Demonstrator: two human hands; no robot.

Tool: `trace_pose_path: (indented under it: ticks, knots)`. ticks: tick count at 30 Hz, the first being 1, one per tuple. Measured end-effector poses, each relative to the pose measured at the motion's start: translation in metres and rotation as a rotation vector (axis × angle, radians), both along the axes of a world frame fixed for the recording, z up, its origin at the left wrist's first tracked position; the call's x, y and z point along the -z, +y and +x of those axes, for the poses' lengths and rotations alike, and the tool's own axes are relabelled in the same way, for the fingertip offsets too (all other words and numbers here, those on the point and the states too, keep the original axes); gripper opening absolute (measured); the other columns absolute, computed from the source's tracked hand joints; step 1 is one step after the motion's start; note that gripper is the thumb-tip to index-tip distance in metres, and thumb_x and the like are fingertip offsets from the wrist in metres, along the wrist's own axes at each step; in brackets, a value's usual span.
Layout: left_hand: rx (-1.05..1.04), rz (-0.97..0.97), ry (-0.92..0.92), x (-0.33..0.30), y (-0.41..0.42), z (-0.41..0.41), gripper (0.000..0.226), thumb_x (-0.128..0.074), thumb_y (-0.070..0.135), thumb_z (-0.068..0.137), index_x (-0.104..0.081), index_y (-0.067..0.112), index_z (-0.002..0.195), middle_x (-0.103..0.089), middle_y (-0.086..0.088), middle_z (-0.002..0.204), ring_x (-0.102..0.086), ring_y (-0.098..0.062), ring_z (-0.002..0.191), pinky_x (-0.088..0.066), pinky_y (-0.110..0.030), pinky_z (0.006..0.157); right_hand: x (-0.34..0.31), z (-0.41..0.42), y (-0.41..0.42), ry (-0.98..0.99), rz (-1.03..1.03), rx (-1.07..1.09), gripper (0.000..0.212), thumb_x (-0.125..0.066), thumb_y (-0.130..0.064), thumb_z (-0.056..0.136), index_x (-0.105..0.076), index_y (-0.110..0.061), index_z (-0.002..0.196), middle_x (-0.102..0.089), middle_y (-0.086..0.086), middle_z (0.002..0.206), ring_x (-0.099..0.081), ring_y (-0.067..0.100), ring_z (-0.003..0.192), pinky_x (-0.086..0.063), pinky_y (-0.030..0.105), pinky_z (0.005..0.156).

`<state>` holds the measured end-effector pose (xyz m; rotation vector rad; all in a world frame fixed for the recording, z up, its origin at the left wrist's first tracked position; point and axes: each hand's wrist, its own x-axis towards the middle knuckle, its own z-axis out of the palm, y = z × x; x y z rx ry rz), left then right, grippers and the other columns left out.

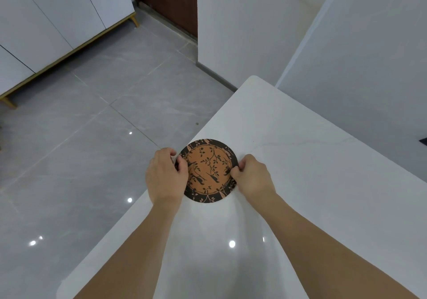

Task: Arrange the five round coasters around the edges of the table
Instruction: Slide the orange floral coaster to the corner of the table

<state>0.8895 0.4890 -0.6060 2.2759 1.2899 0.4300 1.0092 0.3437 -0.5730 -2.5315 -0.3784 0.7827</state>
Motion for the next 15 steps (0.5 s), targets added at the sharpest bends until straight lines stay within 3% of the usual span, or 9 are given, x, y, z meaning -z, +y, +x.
trace_pose_path:
  ticks: [2, 9, 15]
  knots:
    - [-0.008, 0.000, 0.025, 0.003, 0.003, 0.001, 0.019, -0.056, 0.025, 0.090, -0.059, 0.011, 0.104, -0.062, -0.005, 0.097, -0.059, -0.023, 0.082, -0.051, -0.039, 0.072, -0.003, -0.002, 0.001, -0.060, -0.095, -0.073, 0.023, -0.047, -0.028, 0.093, -0.050, -0.008, 0.102, -0.061, 0.011, 0.097, -0.056, 0.027, 0.078, -0.046, 0.035, 0.063]
    - [-0.080, 0.022, 0.081, -0.018, -0.008, 0.004, 0.040, -0.060, 0.024, 0.085, -0.054, 0.004, 0.119, -0.060, -0.016, 0.112, -0.057, -0.036, 0.099, -0.049, -0.047, 0.079, -0.037, -0.005, -0.078, -0.294, -0.200, -0.086, 0.039, -0.044, -0.028, 0.092, -0.043, -0.012, 0.127, -0.052, 0.009, 0.123, -0.053, 0.028, 0.105, -0.048, 0.038, 0.084]
    - [0.218, 0.155, 0.081, -0.043, -0.068, 0.018, 0.036, -0.060, 0.021, 0.085, -0.055, 0.004, 0.117, -0.061, -0.015, 0.108, -0.057, -0.035, 0.098, -0.048, -0.046, 0.082, -0.062, -0.010, -0.152, -0.212, -0.168, 0.093, 0.046, -0.046, -0.025, 0.092, -0.040, -0.012, 0.135, -0.044, 0.010, 0.136, -0.049, 0.028, 0.114, -0.046, 0.039, 0.091]
